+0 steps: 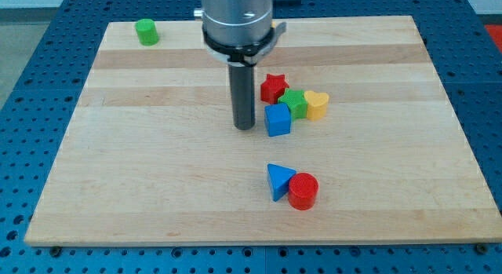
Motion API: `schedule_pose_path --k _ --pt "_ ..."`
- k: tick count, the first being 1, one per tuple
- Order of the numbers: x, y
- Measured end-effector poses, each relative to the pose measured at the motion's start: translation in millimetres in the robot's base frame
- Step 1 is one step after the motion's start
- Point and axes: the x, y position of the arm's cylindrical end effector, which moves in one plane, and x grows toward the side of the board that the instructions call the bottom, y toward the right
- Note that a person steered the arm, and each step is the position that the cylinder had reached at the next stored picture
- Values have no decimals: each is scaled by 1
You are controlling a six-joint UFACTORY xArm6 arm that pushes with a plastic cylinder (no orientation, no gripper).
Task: Move the blue cube to the top right
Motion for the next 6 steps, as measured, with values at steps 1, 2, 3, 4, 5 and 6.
schedule_pose_path --k 1,2,3,4,5,6 --pt "0 1" --pt "-10 14" --pt "-2 49" --pt "17 86" --pt "31 117" --pt "37 101"
